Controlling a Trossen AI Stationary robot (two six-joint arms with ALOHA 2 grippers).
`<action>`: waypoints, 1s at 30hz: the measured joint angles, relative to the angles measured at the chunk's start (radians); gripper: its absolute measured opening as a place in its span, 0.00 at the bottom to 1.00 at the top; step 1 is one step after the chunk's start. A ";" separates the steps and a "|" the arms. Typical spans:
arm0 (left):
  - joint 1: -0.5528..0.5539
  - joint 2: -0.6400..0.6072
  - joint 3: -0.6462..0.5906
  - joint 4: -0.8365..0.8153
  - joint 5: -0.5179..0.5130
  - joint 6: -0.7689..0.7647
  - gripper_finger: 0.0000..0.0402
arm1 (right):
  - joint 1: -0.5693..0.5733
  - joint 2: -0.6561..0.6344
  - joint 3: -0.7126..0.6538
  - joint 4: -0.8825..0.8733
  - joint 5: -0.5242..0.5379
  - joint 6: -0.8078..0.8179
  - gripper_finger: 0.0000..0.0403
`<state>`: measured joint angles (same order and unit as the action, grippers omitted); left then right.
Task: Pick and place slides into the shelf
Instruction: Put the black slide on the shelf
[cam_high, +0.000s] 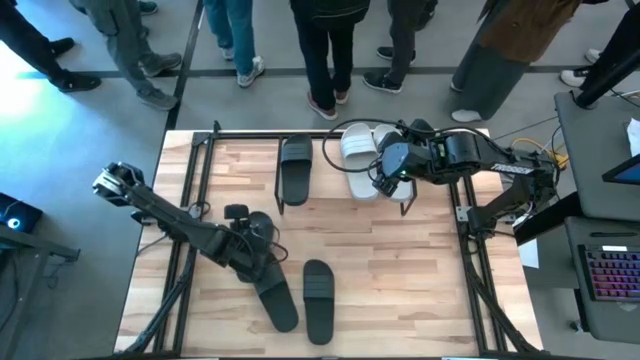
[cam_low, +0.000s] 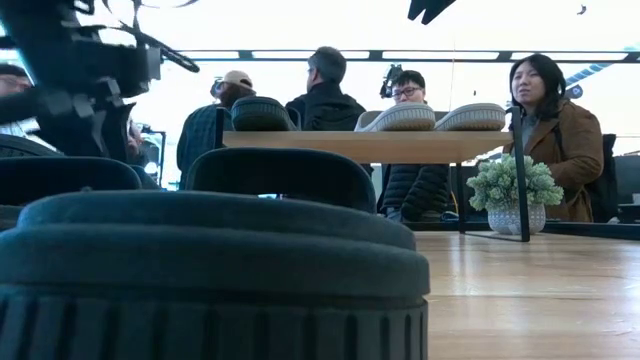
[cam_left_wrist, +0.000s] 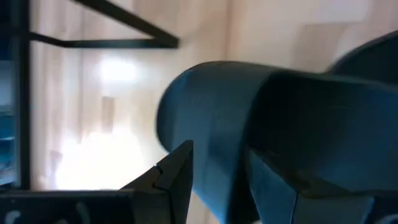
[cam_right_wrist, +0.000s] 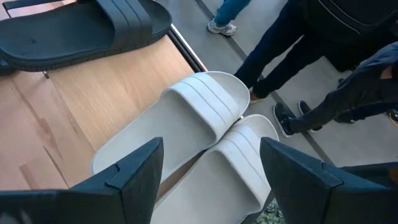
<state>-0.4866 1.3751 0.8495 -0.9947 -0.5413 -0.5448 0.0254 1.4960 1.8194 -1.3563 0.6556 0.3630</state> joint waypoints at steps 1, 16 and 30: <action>0.001 0.008 -0.007 -0.001 -0.020 -0.002 0.32 | 0.000 0.000 0.000 0.000 0.000 0.000 0.64; 0.003 0.041 -0.049 0.035 -0.073 -0.025 0.03 | 0.000 0.000 0.000 0.000 -0.001 0.000 0.64; 0.003 0.000 -0.043 0.034 -0.019 -0.025 0.00 | 0.000 0.000 0.000 0.000 -0.002 0.000 0.64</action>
<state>-0.4839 1.3750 0.8067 -0.9604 -0.5606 -0.5694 0.0256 1.4960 1.8191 -1.3563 0.6540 0.3630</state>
